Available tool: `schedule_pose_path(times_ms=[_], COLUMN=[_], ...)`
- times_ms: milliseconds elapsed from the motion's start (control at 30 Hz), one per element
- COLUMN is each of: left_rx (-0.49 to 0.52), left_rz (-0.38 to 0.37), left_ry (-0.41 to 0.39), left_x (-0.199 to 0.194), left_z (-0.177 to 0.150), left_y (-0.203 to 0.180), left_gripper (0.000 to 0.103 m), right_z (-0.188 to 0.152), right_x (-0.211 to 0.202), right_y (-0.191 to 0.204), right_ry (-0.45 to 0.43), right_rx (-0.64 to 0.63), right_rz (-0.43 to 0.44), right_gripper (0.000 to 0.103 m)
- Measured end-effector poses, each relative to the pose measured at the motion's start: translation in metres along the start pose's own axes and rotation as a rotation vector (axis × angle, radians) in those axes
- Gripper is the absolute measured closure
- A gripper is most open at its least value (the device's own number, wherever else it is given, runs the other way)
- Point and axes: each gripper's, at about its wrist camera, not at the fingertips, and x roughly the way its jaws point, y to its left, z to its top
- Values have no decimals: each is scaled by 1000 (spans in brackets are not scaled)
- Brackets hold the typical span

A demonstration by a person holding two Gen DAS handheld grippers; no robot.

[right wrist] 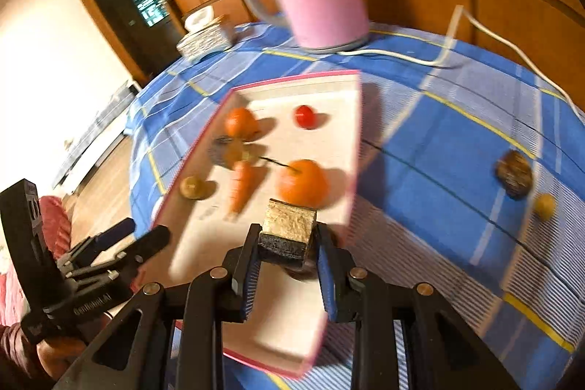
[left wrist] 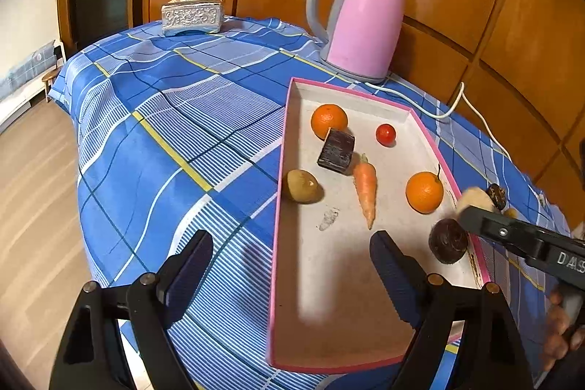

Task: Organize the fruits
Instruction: 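Carry the root slice into the tray and open the right gripper, then lift the right gripper away from the tray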

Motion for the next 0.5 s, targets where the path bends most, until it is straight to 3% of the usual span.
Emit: schedule_pose_path(times_ms=[233,500], left_rx=[-2,8], left_rz=[3,-2], left_ry=[10,11], left_x=[2,2], left_z=[-1,0], left_y=[2,-2], left_gripper=[15,15], right_z=[7,-7], right_x=[8,-19], right_y=[16,-21], right_ry=[-25,-79], right_rx=[-6,96], right_rz=[8,-93], right_gripper=[66,66])
